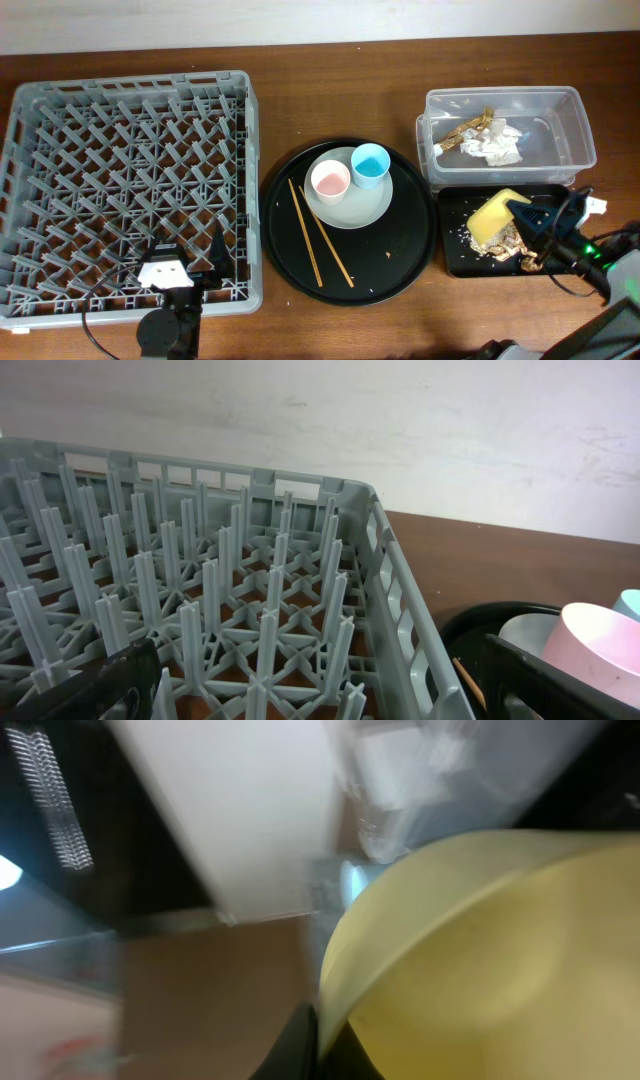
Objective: Sort waste into correct bins and load items into the dishwasher rack
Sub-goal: 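Tip yellow bowl over black tray to dump food scraps, then return yellow bowl to the round tray and release, right gripper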
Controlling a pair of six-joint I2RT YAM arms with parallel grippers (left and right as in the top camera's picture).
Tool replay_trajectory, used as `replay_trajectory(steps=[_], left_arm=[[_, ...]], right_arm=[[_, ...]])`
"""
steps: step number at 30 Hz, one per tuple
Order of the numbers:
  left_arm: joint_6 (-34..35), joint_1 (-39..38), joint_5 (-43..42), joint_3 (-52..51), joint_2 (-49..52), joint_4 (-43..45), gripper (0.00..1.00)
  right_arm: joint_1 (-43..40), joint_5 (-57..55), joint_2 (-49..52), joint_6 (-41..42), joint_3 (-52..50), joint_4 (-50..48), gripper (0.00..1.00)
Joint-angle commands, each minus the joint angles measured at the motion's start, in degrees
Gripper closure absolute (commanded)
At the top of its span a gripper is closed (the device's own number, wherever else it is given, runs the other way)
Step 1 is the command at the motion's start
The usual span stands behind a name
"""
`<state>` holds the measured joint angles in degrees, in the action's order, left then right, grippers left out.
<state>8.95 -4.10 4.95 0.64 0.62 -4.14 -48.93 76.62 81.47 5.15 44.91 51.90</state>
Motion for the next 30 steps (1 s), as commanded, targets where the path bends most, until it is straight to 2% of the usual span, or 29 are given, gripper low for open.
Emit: replay_trajectory(steps=[1,2,4,6,8,11,13,14,16,19,23,25,27,28,30], left_arm=[[-0.9,0.2,0.0,-0.1,-0.2,-0.3,0.01],[-0.9,0.2,0.0,-0.1,-0.2,-0.3,0.01],[-0.9,0.2,0.0,-0.1,-0.2,-0.3,0.01],[-0.9,0.2,0.0,-0.1,-0.2,-0.3,0.01],[-0.9,0.2,0.0,-0.1,-0.2,-0.3,0.00],[-0.9,0.2,0.0,-0.1,-0.2,-0.3,0.00],[-0.9,0.2,0.0,-0.1,-0.2,-0.3,0.01],[-0.9,0.2,0.0,-0.1,-0.2,-0.3,0.01],[-0.9,0.2,0.0,-0.1,-0.2,-0.3,0.01],[-0.9,0.2,0.0,-0.1,-0.2,-0.3,0.01],[-0.9,0.2,0.0,-0.1,-0.2,-0.3,0.01],[-0.9,0.2,0.0,-0.1,-0.2,-0.3,0.01],[-0.9,0.2,0.0,-0.1,-0.2,-0.3,0.01],[-0.9,0.2,0.0,-0.1,-0.2,-0.3,0.00],[-0.9,0.2,0.0,-0.1,-0.2,-0.3,0.01]], right_arm=[[6.1,-17.7,-11.3,-0.1,9.9,5.0,0.96],[8.0,-21.6,-13.9,0.5,12.9,7.0,0.96],[15.6,-36.5,-20.2,2.5,19.8,12.0,0.96],[24.2,-46.1,-24.3,5.0,21.4,12.9,0.96],[38.2,-54.7,-26.8,9.4,21.3,15.1,0.96],[56.2,-61.5,-24.8,15.4,19.6,14.9,0.96],[65.3,-66.5,-21.8,18.3,18.3,13.4,0.96],[72.5,-70.1,-17.6,19.7,17.9,12.4,0.96],[78.4,-70.8,-12.0,20.0,17.9,11.0,0.96],[83.3,-73.3,-3.3,22.0,17.9,8.7,0.96],[84.5,-73.3,6.3,21.9,17.9,6.0,0.95],[84.6,-73.3,8.2,21.9,17.9,5.2,0.87],[84.5,-73.3,8.7,21.9,17.9,5.0,0.65],[84.5,-73.3,8.6,21.7,18.0,5.0,0.59],[84.5,-73.1,8.1,18.7,20.6,6.7,0.56]])
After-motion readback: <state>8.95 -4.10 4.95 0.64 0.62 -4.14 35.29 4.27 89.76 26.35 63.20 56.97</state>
